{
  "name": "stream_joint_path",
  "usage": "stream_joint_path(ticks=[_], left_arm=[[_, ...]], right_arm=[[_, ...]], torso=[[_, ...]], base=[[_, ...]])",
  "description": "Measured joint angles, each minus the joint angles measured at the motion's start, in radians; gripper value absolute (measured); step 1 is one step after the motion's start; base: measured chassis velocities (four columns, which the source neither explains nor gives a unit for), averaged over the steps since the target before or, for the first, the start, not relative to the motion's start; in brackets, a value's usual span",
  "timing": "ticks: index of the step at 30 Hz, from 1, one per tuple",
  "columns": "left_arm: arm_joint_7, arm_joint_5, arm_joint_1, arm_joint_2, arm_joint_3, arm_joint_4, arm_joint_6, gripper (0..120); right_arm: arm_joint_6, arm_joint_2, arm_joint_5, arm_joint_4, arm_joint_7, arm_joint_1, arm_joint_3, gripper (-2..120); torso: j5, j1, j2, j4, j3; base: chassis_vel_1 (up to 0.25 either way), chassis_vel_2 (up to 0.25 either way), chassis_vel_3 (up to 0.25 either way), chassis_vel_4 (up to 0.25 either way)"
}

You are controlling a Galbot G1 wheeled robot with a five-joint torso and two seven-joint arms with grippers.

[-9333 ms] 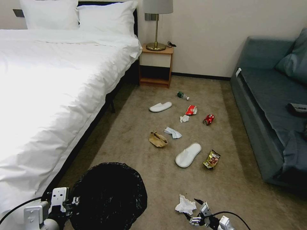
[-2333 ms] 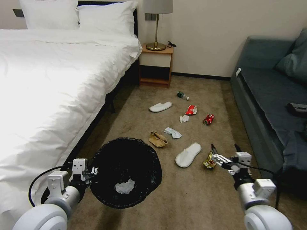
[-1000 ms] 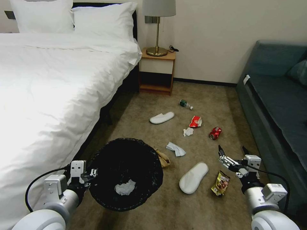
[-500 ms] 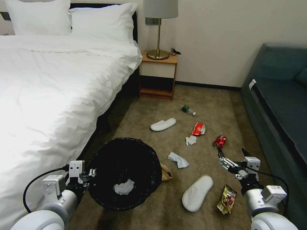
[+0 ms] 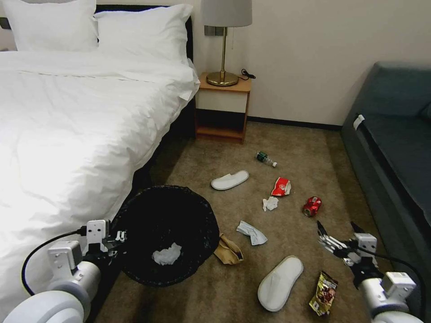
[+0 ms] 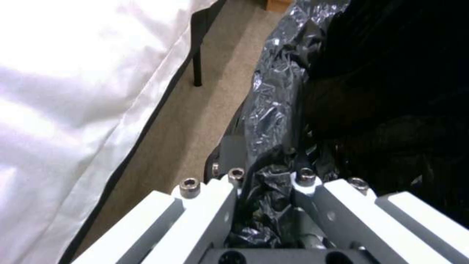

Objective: Pick up the trash bin, then pick up the garbage on the floor and place it into the trash bin.

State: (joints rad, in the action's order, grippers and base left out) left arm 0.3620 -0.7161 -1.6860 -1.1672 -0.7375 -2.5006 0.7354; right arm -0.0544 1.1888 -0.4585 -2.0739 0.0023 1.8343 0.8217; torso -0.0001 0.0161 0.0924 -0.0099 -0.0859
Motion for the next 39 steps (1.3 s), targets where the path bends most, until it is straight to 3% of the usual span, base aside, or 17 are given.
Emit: stream_joint_path(ticks=[6,14,31,39], left_arm=[[0.004,-0.007,-0.005,-0.001,0.005,0.000,0.000,2],[0.005,-0.006,-0.013,-0.001,0.004,0.000,0.000,2],[0.000,-0.002,-0.041,0.001,-0.003,0.001,0.000,2],[-0.001,-0.002,-0.042,0.001,-0.002,0.001,0.000,2]], right_arm=[[0.015,-0.002,-0.013,0.142,-0.030,0.004,-0.010,100],[0.004,0.003,-0.036,0.232,-0.031,-0.022,-0.047,100],[-0.037,0.084,-0.025,0.557,0.012,-0.227,-0.166,100],[-0.061,0.093,-0.063,0.626,0.027,-0.265,-0.159,100]], torso=[[0.0002,0.000,0.000,-0.0001,0.000],[0.0000,0.000,0.000,0.0000,0.000],[0.0001,0.000,0.000,0.0001,0.000],[0.0000,0.000,0.000,0.0001,0.000]], base=[[0.000,0.000,0.000,0.000],[0.000,0.000,0.000,0.000],[0.000,0.000,0.000,0.000],[0.000,0.000,0.000,0.000]])
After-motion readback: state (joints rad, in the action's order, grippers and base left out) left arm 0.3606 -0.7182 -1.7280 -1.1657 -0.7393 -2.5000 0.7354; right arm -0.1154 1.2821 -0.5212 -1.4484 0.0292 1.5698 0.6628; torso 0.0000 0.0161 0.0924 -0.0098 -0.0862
